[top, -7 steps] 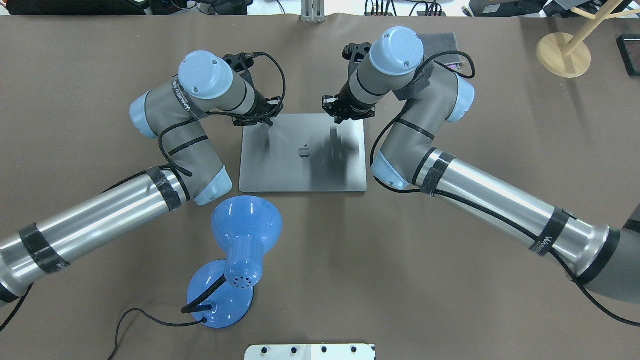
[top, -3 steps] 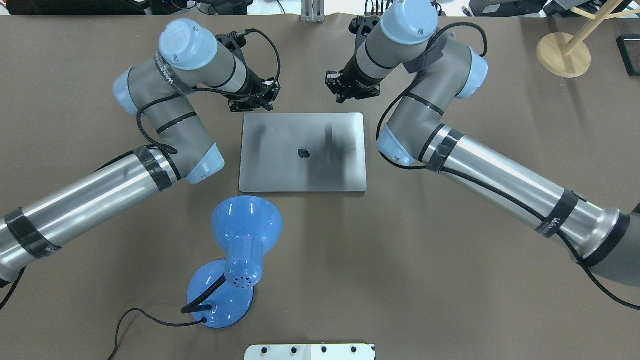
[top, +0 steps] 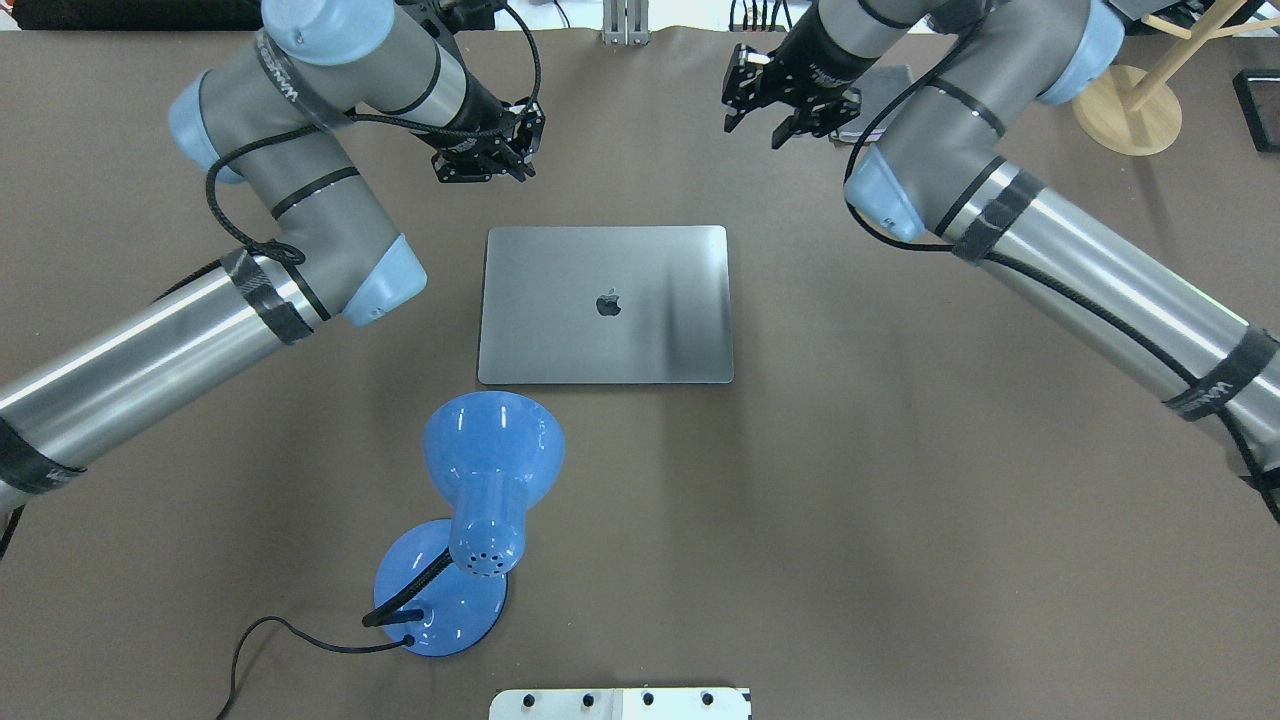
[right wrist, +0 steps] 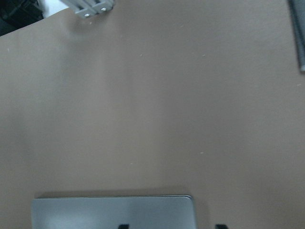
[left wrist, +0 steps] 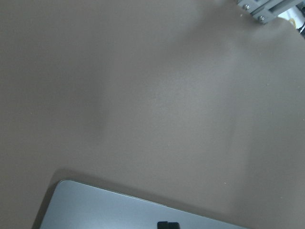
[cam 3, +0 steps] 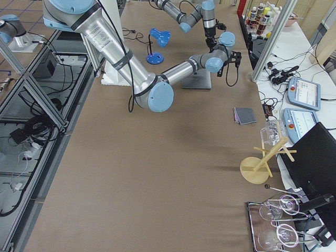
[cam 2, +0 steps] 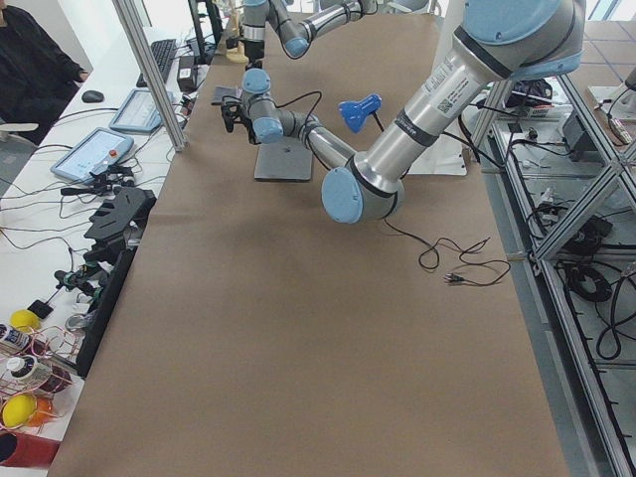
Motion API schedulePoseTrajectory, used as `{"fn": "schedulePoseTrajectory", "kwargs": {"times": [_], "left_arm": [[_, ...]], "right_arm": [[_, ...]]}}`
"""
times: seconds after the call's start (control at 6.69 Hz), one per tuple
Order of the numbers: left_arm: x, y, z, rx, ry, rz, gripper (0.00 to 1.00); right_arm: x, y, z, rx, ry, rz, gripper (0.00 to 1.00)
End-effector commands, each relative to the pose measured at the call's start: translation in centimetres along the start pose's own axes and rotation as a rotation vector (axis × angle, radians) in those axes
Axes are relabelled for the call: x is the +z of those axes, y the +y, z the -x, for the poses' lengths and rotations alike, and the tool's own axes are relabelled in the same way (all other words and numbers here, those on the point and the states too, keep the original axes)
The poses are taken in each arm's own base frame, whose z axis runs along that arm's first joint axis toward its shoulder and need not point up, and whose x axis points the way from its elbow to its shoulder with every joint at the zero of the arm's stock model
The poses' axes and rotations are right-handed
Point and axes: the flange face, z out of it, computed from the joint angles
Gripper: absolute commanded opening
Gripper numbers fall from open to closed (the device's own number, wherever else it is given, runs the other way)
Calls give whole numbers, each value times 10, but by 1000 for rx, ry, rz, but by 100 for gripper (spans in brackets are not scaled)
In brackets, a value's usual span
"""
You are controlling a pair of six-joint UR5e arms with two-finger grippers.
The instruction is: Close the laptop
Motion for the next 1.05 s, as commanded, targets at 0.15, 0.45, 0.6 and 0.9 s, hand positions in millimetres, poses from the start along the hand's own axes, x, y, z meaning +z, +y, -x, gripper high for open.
{"fn": "schedulePoseTrajectory", "kwargs": {"times": [0.15,0.45,0.6,0.9], "left_arm": [[-128,-50,92,88,-153,-13,98],[-207,-77,167,195,-290,-28,98],[-222,-93,210,225,-340,-18,98],[-250,-132,320,316,-373,49,98]], "right_arm": [[-87,-15,-133,-63,198,38,100],[-117,-26,-218,-138,303,105,100],[-125,-21,-278,-191,320,135,100],[-161,-3,-398,-294,304,172,100]]}}
